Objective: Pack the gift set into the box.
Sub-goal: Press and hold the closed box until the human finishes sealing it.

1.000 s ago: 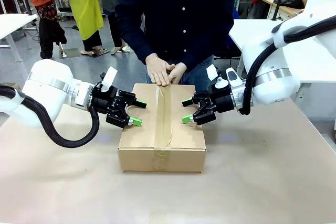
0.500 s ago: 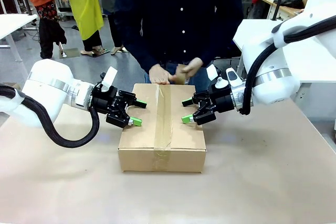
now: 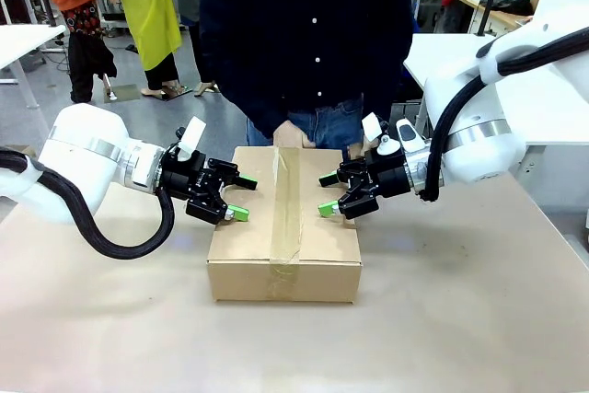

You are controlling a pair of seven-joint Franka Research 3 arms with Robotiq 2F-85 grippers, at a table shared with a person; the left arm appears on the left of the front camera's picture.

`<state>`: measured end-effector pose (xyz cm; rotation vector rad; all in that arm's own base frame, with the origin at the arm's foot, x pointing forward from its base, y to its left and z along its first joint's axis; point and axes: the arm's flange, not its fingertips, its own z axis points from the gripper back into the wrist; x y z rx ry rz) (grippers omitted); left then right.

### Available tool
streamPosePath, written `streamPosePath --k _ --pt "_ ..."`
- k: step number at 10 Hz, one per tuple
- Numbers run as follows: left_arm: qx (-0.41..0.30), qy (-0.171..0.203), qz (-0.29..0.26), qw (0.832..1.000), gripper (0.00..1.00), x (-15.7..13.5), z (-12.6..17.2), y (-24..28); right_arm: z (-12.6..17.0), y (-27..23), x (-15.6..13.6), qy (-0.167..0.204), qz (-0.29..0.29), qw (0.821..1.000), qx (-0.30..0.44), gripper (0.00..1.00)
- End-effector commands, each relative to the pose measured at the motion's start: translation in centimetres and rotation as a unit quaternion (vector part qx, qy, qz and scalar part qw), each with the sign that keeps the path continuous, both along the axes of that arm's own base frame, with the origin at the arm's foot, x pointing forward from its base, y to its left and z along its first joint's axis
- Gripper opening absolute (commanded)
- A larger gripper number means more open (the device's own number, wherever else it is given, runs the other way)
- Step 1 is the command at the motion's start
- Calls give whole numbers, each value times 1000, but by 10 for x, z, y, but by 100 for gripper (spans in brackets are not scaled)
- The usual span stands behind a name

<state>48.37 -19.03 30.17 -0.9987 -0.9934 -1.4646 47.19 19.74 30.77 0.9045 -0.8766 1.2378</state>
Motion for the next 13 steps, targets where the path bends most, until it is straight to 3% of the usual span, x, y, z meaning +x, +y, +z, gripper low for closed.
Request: streamPosePath --k 1,5,6,7,8,9,10,12,13 --pt "-1 -3 -3 1000 100 -2 -2 0 -3 0 -1 0 -3 1000 0 100" --pt "0 0 0 1000 100 0 0 0 -3 0 -1 0 -3 1000 0 100" --pt "4 22 -46 999 100 2 15 -14 0 0 0 0 0 1000 0 100" --pt "-11 21 -124 992 100 -12 57 -9 40 -17 -12 4 29 999 46 100" --pt "-3 55 -134 989 100 -27 91 9 76 -52 -25 42 35 995 80 100" --pt "-16 49 -141 989 100 -43 117 35 102 -92 -41 75 41 989 121 100" --pt "-9 48 -77 996 100 -51 130 67 113 -133 -54 92 45 983 151 100" --pt "-16 133 50 990 100 -61 113 145 90 -229 -73 159 -30 969 185 100" --pt "-67 135 184 971 100 -66 95 191 71 -259 -90 139 -81 965 207 100"
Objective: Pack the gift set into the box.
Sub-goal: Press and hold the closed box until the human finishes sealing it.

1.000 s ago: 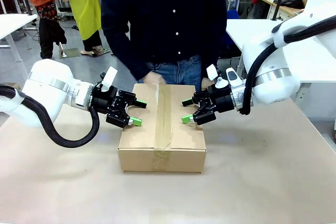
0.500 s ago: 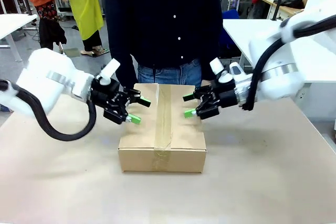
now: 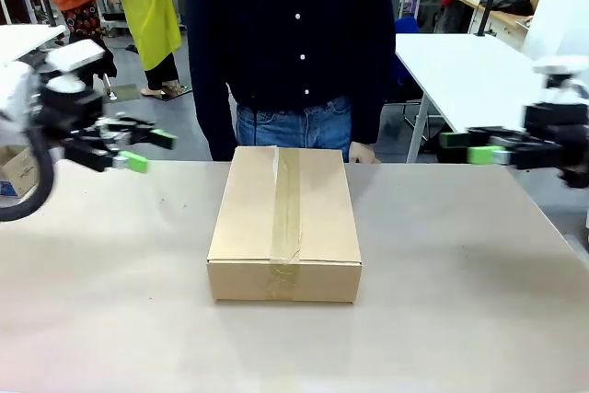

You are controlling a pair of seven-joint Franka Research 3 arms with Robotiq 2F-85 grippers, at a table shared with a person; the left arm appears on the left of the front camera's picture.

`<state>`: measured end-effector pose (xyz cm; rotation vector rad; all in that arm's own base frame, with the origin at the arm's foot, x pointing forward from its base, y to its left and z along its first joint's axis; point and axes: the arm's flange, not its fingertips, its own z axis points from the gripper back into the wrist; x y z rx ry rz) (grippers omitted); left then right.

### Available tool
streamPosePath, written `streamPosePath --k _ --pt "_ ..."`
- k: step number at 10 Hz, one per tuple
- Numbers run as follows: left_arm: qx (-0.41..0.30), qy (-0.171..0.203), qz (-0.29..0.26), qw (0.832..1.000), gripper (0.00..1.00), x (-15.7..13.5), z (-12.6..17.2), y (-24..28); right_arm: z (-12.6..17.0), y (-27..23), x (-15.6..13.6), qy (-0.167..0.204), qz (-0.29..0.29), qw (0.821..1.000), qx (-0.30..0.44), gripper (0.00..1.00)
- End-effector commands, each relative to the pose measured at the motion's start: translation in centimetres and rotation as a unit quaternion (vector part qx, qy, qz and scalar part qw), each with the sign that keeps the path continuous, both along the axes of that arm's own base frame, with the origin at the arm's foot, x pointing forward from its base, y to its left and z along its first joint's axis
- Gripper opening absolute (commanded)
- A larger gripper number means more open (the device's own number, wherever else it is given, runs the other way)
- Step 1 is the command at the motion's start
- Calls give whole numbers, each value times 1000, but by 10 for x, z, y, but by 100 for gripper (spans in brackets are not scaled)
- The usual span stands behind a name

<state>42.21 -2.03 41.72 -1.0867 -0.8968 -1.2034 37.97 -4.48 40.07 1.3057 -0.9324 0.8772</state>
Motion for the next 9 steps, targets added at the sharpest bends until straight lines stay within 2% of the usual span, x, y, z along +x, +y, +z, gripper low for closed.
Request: streamPosePath --k 1,2,9 --pt "-78 16 238 968 100 -10 -42 57 -41 -33 -11 -5 -79 997 17 100" --pt "0 0 0 1000 100 0 0 0 0 0 0 0 0 1000 0 100" --pt "0 0 0 1000 100 0 0 0 0 0 0 0 0 1000 0 100"
